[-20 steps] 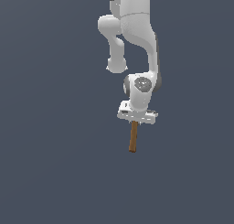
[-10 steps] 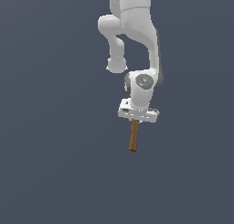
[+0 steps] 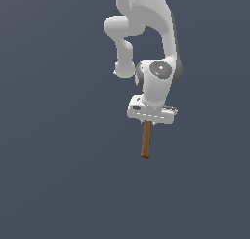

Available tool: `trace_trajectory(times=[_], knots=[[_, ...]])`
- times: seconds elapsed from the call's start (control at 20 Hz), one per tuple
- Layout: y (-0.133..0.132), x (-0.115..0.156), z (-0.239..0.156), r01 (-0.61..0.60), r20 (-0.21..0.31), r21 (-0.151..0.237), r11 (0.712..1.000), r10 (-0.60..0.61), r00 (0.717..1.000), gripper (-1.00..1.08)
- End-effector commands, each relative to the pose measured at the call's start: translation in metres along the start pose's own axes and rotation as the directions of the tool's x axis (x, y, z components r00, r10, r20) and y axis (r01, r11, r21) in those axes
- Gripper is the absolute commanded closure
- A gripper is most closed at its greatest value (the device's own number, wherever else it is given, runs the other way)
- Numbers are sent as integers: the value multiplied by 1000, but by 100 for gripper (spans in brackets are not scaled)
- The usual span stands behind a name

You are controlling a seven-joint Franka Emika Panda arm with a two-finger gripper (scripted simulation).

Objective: Pick up the object and move it to a goal position.

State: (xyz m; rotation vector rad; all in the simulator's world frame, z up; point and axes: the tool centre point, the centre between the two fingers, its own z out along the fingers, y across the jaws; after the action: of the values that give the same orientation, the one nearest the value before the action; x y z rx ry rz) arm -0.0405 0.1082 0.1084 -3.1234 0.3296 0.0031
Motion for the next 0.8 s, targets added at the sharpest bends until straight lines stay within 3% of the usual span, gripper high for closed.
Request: trace_trajectory(times=[0.0,0.4,0.75], knots=[[-3,4,-28,0,-4,1,1000,0,1000,108],[-10,16,-111,-3,-3,0,1000,3,1000,108],[-15,24,-157,-4,-2,-1,1000,4,1000,108]])
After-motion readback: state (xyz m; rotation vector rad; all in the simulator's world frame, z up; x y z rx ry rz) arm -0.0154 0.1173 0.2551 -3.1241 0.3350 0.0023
